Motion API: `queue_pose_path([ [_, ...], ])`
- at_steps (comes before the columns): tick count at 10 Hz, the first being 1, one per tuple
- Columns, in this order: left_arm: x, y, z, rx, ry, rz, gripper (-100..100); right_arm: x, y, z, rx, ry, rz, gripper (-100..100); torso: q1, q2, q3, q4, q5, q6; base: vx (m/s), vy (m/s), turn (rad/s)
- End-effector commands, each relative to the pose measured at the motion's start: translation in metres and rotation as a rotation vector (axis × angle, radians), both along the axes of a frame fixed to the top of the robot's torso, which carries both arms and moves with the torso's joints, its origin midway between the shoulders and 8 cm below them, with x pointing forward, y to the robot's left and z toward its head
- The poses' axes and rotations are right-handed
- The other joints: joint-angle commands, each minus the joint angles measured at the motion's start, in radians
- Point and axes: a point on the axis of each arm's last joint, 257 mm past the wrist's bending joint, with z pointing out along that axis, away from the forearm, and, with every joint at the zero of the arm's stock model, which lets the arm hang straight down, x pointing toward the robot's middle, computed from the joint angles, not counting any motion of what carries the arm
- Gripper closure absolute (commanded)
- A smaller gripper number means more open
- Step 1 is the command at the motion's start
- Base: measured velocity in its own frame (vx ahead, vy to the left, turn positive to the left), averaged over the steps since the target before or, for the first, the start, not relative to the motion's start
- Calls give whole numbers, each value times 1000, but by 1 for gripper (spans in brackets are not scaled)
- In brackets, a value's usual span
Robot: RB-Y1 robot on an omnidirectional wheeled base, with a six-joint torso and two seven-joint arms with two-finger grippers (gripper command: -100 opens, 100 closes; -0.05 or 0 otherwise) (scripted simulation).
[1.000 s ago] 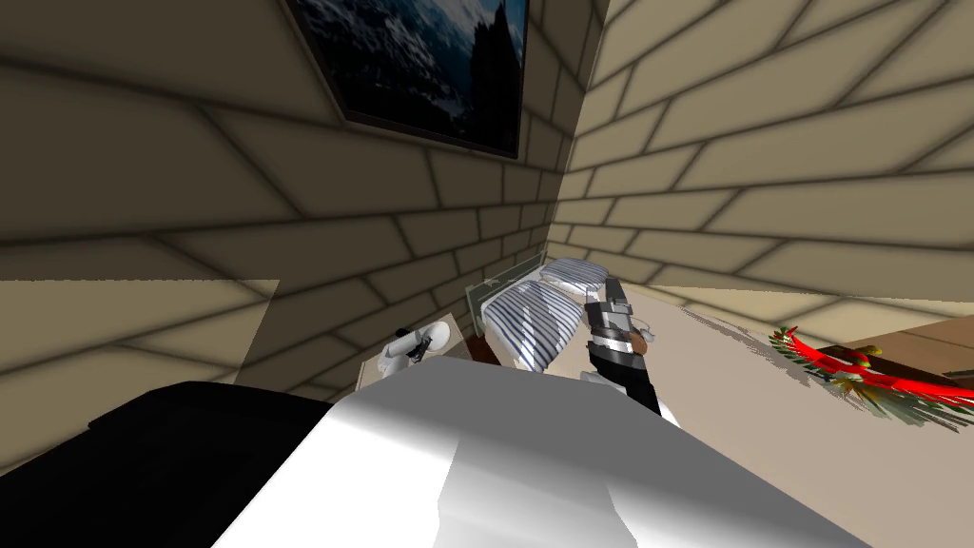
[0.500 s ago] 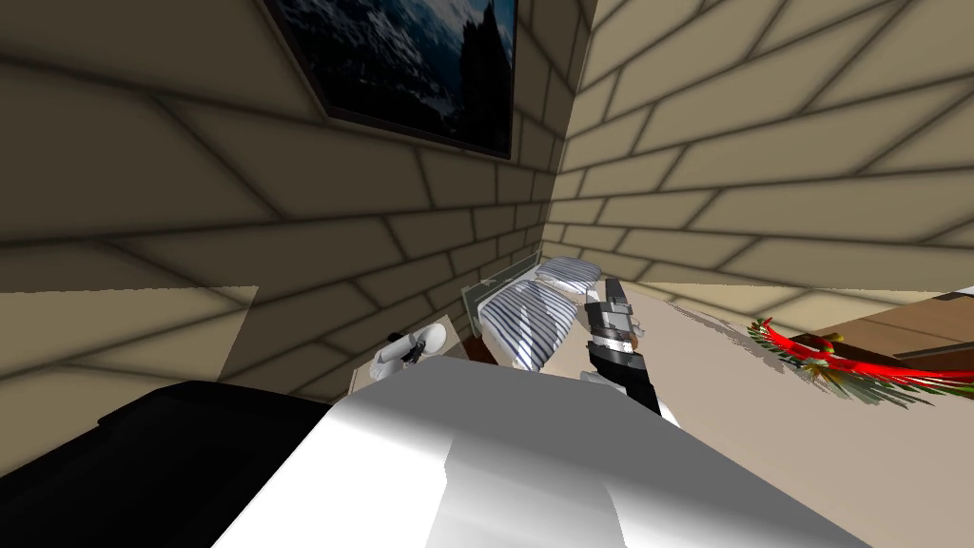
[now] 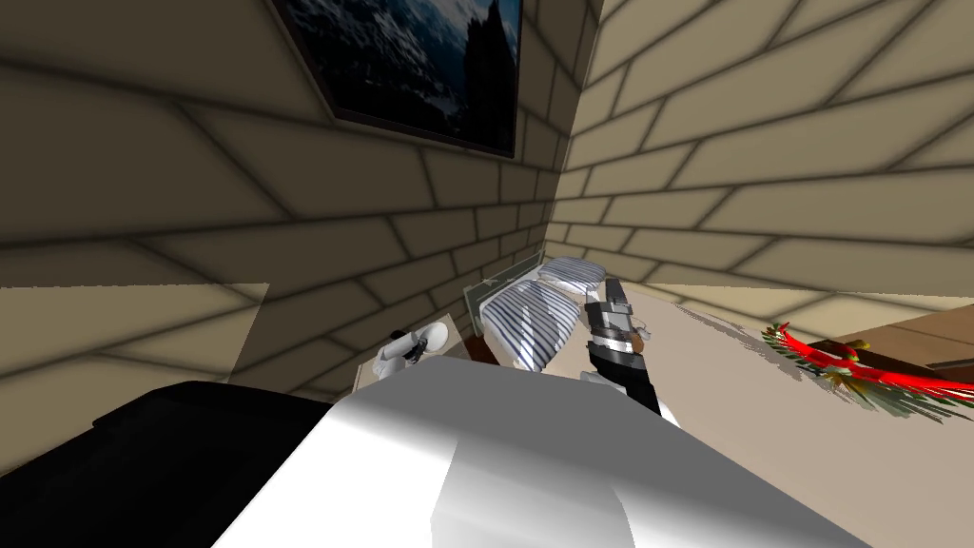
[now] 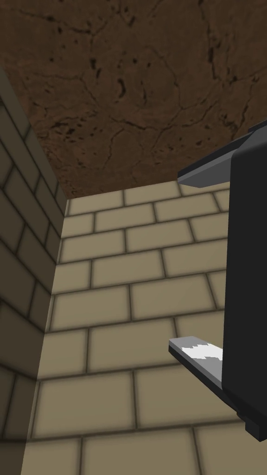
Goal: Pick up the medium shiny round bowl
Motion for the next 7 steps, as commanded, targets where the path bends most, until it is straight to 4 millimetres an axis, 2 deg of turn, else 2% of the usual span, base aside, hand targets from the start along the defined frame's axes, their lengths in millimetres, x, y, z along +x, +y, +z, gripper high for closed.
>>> queue_pose_path([
  [1,24,-21,0,-13,-2,-19,100,0,0,0,0,0,0,0,0,0,0,0,0,0,-50,89,415],
  [3,31,-33,-1,-19,0,-38,100,0,0,0,0,0,0,0,2,2,1,1,1,1,-25,52,39],
  [4,47,-48,0,-28,-3,-45,100,0,0,0,0,0,0,0,0,1,1,1,1,1,-23,41,236],
  [5,52,-57,-1,-27,2,-72,100,0,0,0,0,0,0,0,0,1,1,1,0,0,-21,37,119],
  [6,67,-70,2,-33,-2,-74,100,0,0,0,0,0,0,0,-1,1,1,1,0,0,-30,57,238],
  [7,70,-78,1,-33,2,-95,100,0,0,0,0,0,0,0,1,1,1,1,0,-1,-25,52,101],
])
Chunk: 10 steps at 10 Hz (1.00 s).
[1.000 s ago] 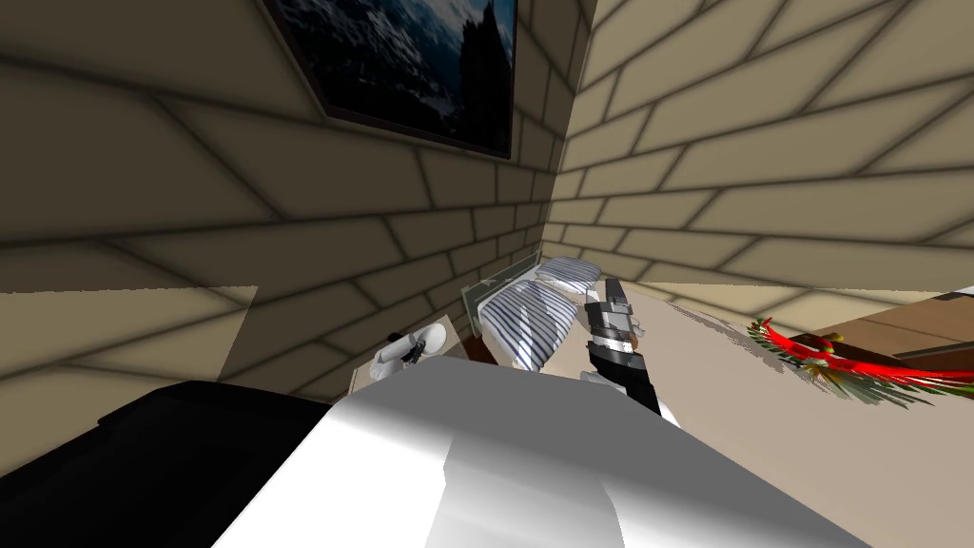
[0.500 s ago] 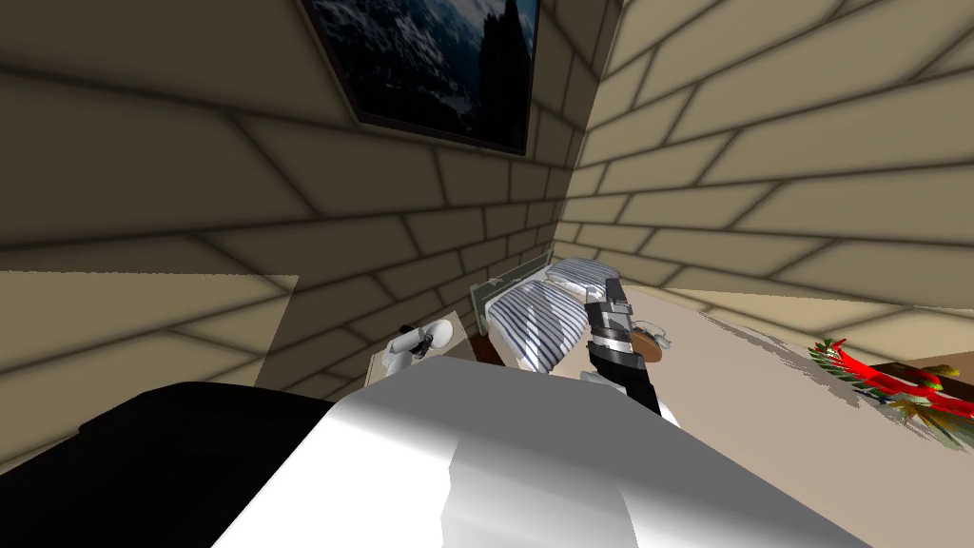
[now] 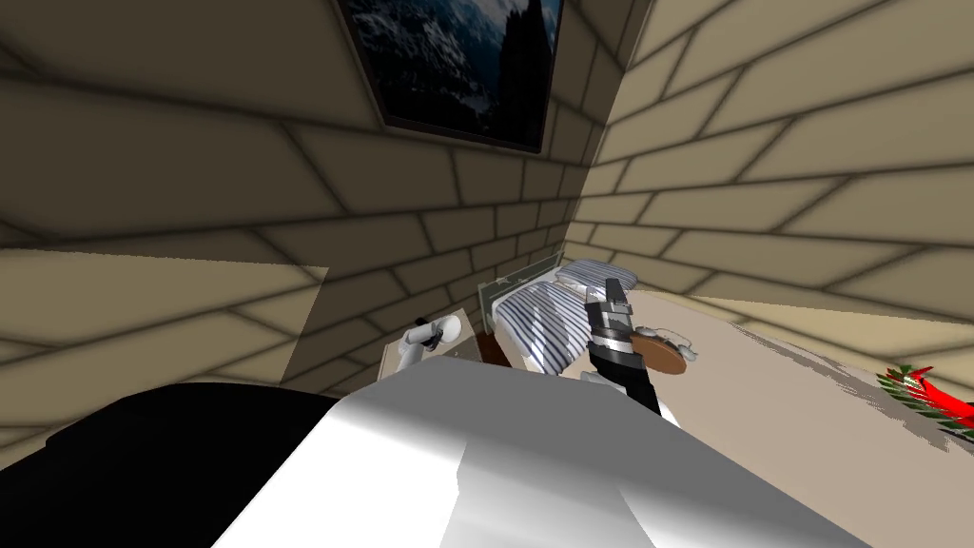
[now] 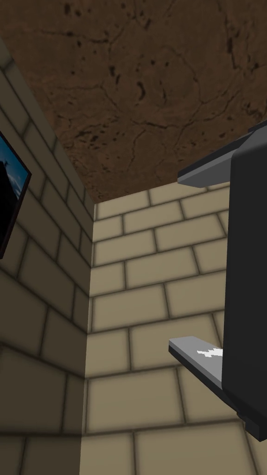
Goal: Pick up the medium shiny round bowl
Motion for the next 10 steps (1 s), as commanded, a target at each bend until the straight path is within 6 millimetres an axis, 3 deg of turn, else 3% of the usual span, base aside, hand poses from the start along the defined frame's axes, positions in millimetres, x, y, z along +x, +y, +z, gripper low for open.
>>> queue_pose_path([
  [1,4,-12,2,-2,2,-21,100,0,0,0,0,0,0,0,0,0,0,0,0,0,-12,27,-26],
  [4,35,-47,9,-4,-2,-55,100,0,0,0,0,0,0,0,0,-1,0,0,0,0,-20,55,188],
  [6,39,-60,7,-1,3,-89,100,0,0,0,0,0,0,0,0,0,0,1,-1,0,-12,36,53],
  [7,52,-74,12,0,-2,-92,100,0,0,0,0,0,0,0,-3,-1,0,1,-1,1,-15,41,212],
  [10,67,-102,16,10,-2,-139,100,0,0,0,0,0,0,0,0,1,1,2,-2,0,-18,55,161],
])
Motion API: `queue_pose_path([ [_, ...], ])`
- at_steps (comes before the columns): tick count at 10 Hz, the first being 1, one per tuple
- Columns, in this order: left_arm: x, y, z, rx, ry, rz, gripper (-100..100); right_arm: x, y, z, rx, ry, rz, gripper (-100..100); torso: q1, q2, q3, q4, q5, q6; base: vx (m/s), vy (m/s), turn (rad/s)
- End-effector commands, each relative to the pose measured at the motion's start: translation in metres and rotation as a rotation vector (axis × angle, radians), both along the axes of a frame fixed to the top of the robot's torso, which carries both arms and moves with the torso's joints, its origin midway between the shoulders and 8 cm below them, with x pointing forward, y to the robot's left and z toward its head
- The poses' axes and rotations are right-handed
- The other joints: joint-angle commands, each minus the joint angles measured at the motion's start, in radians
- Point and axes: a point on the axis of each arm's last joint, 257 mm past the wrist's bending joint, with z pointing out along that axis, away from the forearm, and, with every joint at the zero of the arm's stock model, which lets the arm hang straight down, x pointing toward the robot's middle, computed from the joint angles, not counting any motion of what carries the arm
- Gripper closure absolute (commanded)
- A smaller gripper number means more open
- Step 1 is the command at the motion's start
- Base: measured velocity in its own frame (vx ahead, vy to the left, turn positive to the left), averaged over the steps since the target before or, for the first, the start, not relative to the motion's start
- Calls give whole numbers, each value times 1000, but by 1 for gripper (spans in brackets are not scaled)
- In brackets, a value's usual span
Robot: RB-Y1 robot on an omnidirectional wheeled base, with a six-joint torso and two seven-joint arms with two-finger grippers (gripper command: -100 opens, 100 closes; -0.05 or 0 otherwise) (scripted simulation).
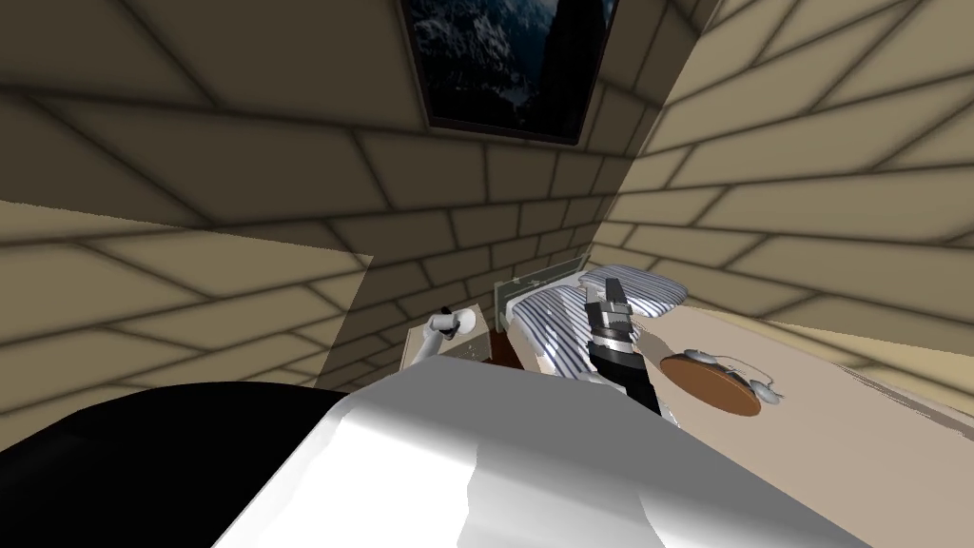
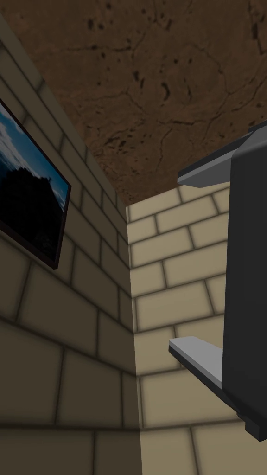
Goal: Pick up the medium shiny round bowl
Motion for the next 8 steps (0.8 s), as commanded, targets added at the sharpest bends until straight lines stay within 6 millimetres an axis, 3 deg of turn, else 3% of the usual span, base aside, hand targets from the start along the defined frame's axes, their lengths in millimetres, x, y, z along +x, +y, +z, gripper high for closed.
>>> queue_pose_path([
  [1,1,-10,-1,4,2,-24,100,0,0,0,0,0,0,0,0,0,0,0,0,0,-6,30,-21],
  [5,24,-50,9,27,-10,-74,100,0,0,0,0,0,0,0,0,1,1,1,-1,0,-13,53,172],
  [7,24,-50,8,28,-7,-78,100,0,0,0,0,0,0,0,-3,1,1,1,-1,1,-3,22,-13],
  [8,24,-51,8,28,-7,-79,0,0,0,0,0,0,0,0,-4,1,1,1,-2,0,0,0,0],
])
